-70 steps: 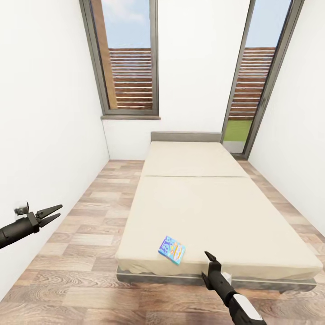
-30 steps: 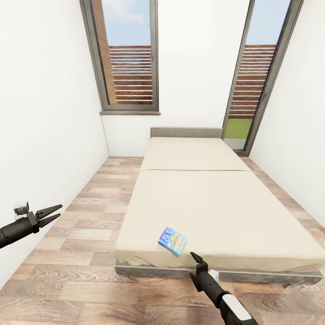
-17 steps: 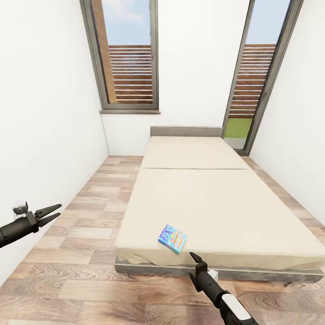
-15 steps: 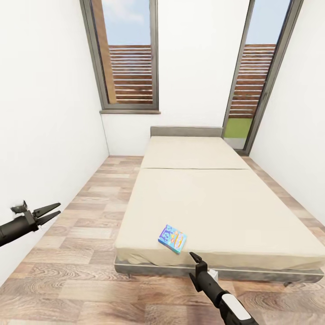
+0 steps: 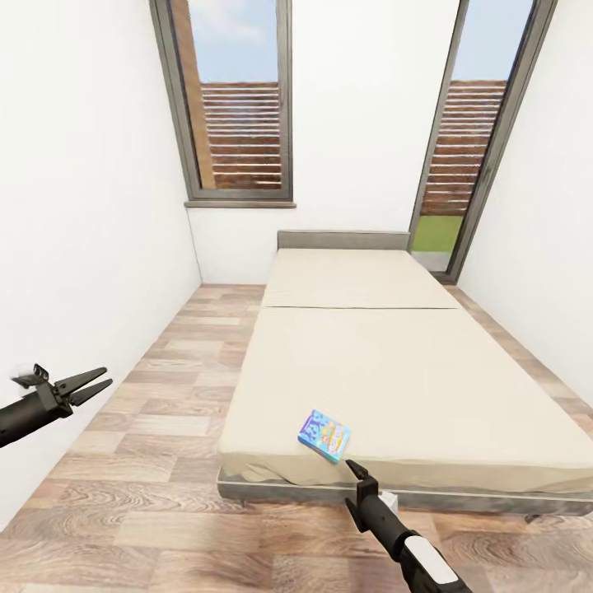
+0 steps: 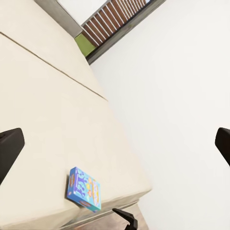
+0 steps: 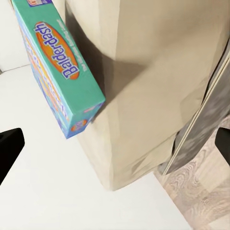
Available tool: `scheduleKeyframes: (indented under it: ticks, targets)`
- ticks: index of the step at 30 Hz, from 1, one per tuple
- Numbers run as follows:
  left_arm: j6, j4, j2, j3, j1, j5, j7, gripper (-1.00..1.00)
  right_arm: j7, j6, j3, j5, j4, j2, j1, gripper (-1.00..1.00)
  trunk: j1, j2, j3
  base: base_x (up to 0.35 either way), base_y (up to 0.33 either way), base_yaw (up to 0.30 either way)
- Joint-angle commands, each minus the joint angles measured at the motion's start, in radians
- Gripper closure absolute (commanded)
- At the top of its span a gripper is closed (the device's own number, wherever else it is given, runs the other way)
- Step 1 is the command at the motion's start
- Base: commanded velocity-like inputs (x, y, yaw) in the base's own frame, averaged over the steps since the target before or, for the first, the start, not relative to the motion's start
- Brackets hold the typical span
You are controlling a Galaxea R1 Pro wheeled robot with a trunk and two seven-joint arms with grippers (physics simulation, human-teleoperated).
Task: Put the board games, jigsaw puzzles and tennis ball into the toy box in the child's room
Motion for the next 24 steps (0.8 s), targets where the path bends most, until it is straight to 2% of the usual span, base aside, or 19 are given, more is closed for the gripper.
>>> scheduleKeyframes:
  ticks: [1, 9, 24]
  targets:
    - [0.01, 0.0, 0.0, 0.0, -0.001, 0.001, -0.003, -1.0, 0.0, 0.009, -0.007, -0.005, 0.0, 0.001, -0.001, -1.0, 0.0, 0.0, -0.001, 0.0, 0.014, 0.0]
    - [0.009, 0.0, 0.0, 0.0, -0.001, 0.001, -0.003, -1.0, 0.0, 0.01, -0.007, -0.005, 0.0, 0.001, -0.001, -1.0, 0.0, 0.0, -0.001, 0.064, 0.131, 0.0]
    - [0.007, 0.0, 0.0, 0.002, -0.001, 0.001, -0.003, -1.0, 0.0, 0.009, -0.007, -0.006, 0.0, 0.001, -0.001, -1.0, 0.0, 0.0, -0.001, 0.08, 0.038, 0.0]
